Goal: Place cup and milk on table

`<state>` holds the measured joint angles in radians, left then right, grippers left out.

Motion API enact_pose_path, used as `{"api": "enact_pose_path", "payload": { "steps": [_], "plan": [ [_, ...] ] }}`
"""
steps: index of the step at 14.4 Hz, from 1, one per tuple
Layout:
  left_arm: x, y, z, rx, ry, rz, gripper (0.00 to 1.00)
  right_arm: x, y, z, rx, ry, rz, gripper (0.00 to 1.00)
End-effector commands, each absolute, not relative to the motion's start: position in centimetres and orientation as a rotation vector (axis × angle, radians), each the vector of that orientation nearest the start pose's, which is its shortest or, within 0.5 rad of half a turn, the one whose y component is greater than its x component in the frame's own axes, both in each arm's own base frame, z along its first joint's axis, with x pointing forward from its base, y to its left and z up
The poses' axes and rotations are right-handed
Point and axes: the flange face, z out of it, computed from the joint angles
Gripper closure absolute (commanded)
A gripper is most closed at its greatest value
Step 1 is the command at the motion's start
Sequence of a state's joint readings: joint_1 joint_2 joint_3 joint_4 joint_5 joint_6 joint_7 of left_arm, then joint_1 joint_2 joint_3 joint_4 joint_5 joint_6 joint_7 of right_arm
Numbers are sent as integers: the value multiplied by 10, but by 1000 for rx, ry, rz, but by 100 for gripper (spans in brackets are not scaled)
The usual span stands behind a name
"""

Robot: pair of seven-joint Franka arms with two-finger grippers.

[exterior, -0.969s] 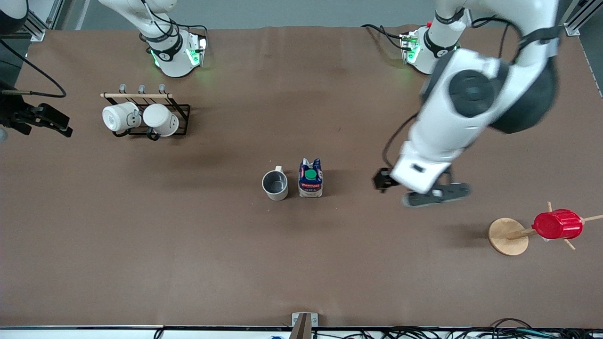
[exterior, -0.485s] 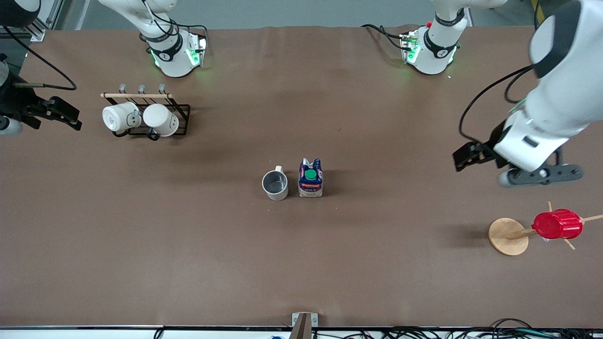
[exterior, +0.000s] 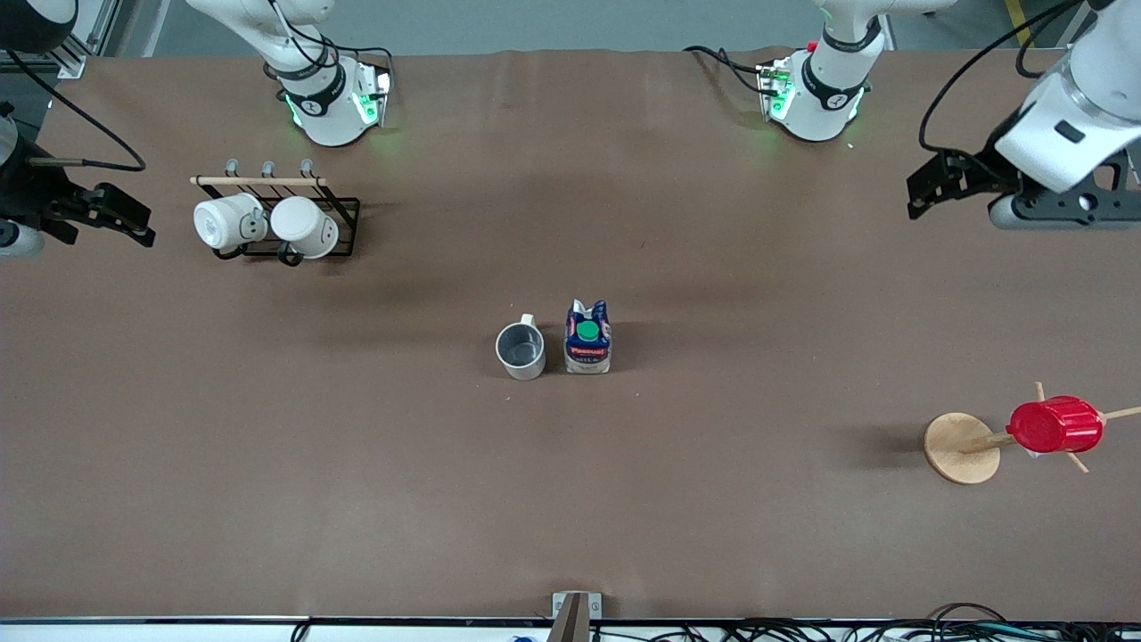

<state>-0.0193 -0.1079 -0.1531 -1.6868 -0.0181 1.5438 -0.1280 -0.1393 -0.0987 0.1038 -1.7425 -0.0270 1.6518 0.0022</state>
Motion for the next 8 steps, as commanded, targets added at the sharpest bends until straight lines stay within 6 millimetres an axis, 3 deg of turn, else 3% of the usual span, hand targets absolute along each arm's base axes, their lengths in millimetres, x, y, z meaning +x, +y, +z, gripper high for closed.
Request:
{"api": "enact_pose_path", "payload": {
  "steps": [1, 8],
  "plan": [
    [498, -84, 627, -3151, 87, 57, 0, 520, -21, 603, -3176, 45, -14, 0],
    [498, -85, 634, -3143, 86, 65, 0, 521, -22, 605, -3176, 47, -19, 0]
  ]
}}
